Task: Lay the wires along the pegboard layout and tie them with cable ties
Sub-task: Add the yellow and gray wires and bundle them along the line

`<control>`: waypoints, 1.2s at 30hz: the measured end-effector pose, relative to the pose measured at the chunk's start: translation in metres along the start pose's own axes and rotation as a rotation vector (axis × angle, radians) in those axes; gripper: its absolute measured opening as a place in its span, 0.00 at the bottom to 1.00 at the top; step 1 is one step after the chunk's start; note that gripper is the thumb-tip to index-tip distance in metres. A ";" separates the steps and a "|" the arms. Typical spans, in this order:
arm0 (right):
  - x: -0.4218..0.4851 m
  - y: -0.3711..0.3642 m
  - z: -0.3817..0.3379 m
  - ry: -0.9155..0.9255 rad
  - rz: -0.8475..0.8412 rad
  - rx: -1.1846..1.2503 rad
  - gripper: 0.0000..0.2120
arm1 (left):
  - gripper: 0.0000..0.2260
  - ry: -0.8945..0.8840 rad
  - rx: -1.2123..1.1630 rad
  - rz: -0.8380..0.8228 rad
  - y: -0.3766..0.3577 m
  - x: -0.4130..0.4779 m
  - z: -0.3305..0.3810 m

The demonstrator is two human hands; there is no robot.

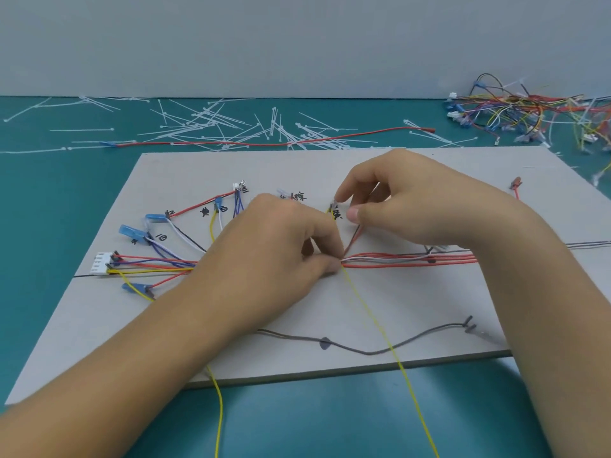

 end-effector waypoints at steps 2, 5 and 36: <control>-0.004 0.003 -0.003 -0.011 0.020 -0.007 0.04 | 0.05 0.021 -0.008 0.026 -0.002 0.001 0.004; -0.016 0.014 -0.008 -0.037 0.146 0.066 0.06 | 0.08 0.079 -0.031 0.041 -0.003 0.004 0.007; -0.079 0.006 0.009 -0.166 0.026 0.181 0.09 | 0.06 0.100 -0.049 -0.046 -0.009 0.006 0.004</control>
Point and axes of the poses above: each hand's wrist, its own x-axis towards the middle knuckle, its own y-axis out of the back of the hand, z = x × y, the point moved 1 cm from there along x, towards the middle knuckle, and after that the axes turned 7 degrees about -z, right-handed, at the moved point
